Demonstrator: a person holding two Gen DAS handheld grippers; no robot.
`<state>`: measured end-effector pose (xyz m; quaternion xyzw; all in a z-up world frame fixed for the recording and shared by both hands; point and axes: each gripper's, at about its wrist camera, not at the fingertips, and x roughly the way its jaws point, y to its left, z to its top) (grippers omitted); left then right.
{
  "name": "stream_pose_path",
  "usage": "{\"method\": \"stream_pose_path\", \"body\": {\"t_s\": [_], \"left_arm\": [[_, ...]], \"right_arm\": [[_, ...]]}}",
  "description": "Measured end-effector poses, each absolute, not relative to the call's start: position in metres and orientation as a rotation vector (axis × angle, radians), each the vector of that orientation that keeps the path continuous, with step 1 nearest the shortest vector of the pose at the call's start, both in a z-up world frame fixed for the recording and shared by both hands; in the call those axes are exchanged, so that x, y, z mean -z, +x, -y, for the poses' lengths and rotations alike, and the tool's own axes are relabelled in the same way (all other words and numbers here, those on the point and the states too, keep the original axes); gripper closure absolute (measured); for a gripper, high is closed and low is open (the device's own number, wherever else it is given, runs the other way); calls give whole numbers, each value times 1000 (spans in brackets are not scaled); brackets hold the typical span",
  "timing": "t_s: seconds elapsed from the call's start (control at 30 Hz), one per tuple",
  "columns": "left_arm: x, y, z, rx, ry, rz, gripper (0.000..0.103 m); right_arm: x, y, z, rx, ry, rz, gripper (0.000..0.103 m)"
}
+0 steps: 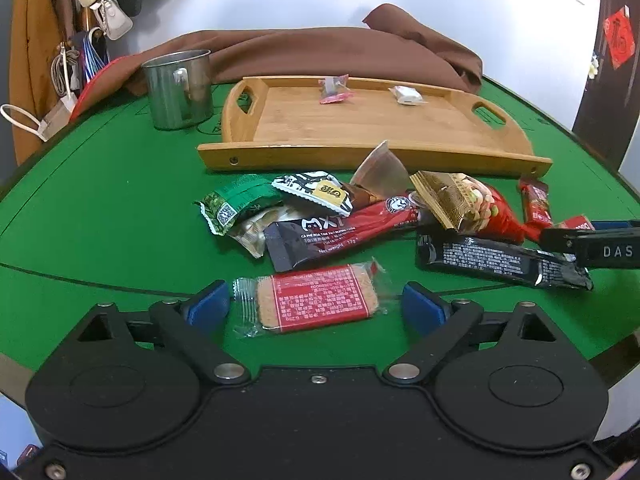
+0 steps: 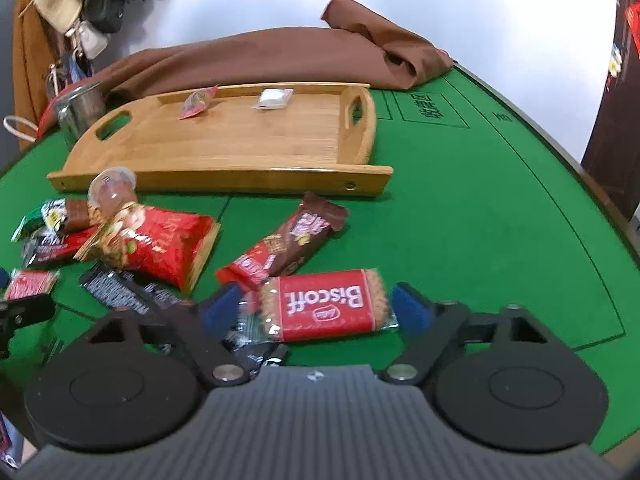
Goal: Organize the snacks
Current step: 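Grasp the red wafer packet with the left tool while the right tool grasps the red Biscoff packet, then carry the wafer packet in the left tool while the right tool carries the Biscoff packet to the tray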
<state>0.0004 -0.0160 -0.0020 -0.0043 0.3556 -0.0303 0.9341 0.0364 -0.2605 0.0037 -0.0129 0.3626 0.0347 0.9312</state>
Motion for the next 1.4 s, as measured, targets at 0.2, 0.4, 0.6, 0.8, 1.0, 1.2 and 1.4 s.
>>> {"method": "stream_pose_path", "body": {"t_s": [0.2, 0.4, 0.6, 0.8, 1.0, 1.2, 1.4], "left_arm": [[2, -2, 22, 50, 3, -714, 24], [0, -6, 25, 77, 26, -703, 38], [-2, -7, 25, 84, 22, -712, 40], [-9, -9, 25, 100, 29, -704, 41], [-24, -13, 27, 127, 49, -656, 41], [-37, -5, 31, 145, 56, -629, 41], [-46, 13, 32, 143, 54, -617, 41]], "right_arm": [[-9, 29, 252, -102, -12, -752, 32], [-13, 28, 256, -118, 43, -762, 33], [-21, 27, 256, -117, 41, -746, 33], [-26, 28, 253, -106, 17, -737, 33], [-35, 27, 255, -98, 19, -715, 33], [-42, 33, 255, -103, 20, -702, 33], [-44, 43, 251, -117, 24, -702, 33]]}}
